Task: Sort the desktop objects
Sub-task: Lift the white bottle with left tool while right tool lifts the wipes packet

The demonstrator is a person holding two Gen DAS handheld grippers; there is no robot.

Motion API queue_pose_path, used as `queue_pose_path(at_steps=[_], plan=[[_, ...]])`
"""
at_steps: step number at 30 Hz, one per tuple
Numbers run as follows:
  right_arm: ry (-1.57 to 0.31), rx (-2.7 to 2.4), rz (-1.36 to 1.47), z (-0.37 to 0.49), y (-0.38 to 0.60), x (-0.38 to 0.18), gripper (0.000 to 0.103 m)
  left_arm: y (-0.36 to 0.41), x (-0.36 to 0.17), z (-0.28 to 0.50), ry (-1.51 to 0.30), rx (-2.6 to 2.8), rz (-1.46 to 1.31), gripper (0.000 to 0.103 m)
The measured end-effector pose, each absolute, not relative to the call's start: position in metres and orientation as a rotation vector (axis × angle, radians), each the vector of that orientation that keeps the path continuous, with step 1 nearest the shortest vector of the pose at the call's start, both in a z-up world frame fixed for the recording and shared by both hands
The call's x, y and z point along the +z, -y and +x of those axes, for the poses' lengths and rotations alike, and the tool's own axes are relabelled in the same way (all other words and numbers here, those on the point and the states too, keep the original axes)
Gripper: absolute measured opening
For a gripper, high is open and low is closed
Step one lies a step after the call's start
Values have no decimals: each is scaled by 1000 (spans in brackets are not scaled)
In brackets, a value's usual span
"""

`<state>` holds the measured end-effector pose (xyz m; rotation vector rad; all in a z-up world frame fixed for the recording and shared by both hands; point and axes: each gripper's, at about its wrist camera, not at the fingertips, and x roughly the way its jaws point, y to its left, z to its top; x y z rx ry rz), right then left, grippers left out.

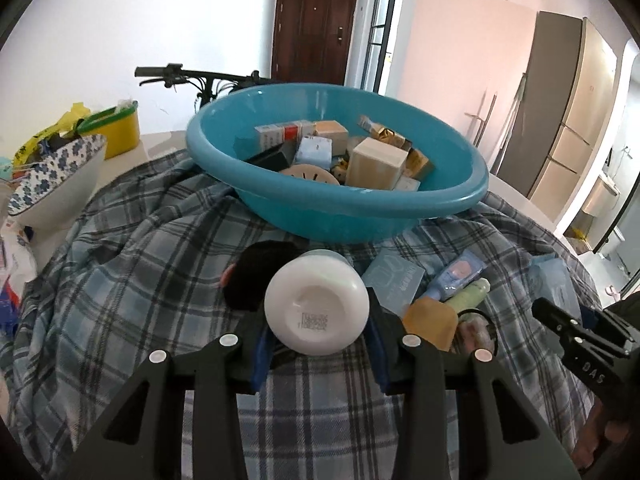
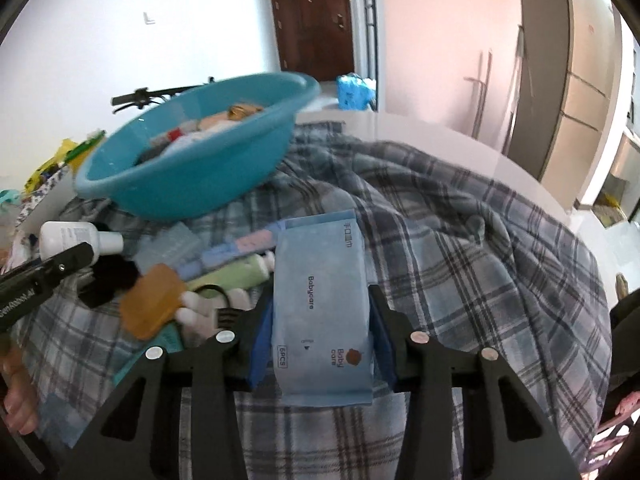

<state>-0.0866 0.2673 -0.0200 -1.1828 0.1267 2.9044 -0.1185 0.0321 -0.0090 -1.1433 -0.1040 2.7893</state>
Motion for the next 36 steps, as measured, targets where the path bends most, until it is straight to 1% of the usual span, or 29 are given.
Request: queue_pose_path(at_steps=[7, 14, 24, 30, 36], plan=[[-164, 3018, -1112, -71, -251, 3, 42, -26, 10, -94, 80, 2837, -1054, 42], [-96, 3078, -1113, -69, -221, 6, 42, -20, 22, -75, 10, 2924, -994, 42], [-11, 3131, -1117, -73, -180, 8, 42, 5, 24, -66, 35, 2992, -983, 42], [47, 3142, -1054, -75, -167, 19, 42, 8, 32, -63, 14, 3017, -930, 42], [95, 3159, -904, -77, -160, 47, 42, 9, 62, -63, 26, 3066, -792, 42]])
